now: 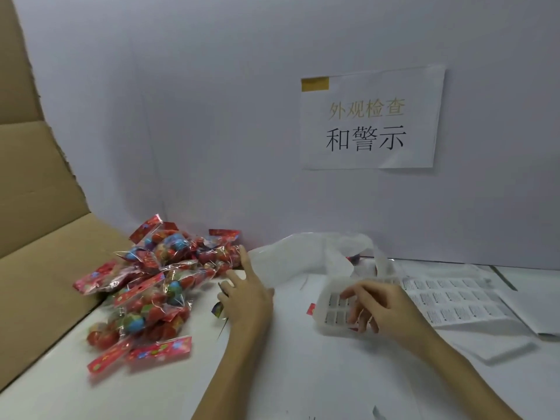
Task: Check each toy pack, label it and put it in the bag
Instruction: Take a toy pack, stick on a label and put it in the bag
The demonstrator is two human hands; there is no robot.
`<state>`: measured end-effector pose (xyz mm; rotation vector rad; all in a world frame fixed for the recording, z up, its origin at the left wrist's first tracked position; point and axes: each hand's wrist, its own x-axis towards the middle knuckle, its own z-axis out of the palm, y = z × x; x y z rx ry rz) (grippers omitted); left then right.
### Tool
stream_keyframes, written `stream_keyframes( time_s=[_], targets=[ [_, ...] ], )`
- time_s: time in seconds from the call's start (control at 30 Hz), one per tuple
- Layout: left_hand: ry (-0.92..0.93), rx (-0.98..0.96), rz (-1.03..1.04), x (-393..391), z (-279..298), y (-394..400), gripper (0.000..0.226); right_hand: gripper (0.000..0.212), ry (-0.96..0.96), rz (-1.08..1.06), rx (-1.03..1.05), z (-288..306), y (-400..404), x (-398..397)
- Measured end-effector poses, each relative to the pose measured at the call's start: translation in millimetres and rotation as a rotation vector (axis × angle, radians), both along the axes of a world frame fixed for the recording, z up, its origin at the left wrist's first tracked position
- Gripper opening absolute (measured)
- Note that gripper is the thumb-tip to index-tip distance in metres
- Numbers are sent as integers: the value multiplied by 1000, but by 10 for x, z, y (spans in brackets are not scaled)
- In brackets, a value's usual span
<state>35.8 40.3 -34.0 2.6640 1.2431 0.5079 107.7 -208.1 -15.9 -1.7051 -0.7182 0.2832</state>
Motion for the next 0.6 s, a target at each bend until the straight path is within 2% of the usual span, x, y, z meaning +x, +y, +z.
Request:
stream_keyframes(
  time_s=[0.13, 0.23, 0.3, 0.37, 0.43, 0.47, 0.53, 0.6],
  targets=[
    [-135, -32, -110, -3, 44, 17, 122, 27, -22, -87, 39, -128, -60, 54],
    [-239, 131, -59, -2, 121, -12, 114, 20, -21, -80, 98, -129, -101, 41],
    [-466, 218, -35, 16, 181, -15, 98, 19, -84, -86, 85, -124, -104, 9],
    [-796, 154, -154, 26, 237, -38, 78, 25, -131, -55, 50, -129, -84, -30],
    [-1083, -32, -316, 31, 301, -102, 63, 34, -173, -1, -39, -128, -61, -72],
    [-1189, -192, -377, 28, 341, -153, 55, 37, -204, 31, -112, -132, -50, -86],
    [-1314, -634, -482, 25, 403, -253, 41, 40, -294, 85, -312, -175, -18, -80],
    [-1329, -1073, -564, 22, 421, -334, 27, 43, -363, 92, -505, -239, 12, -66]
  ],
)
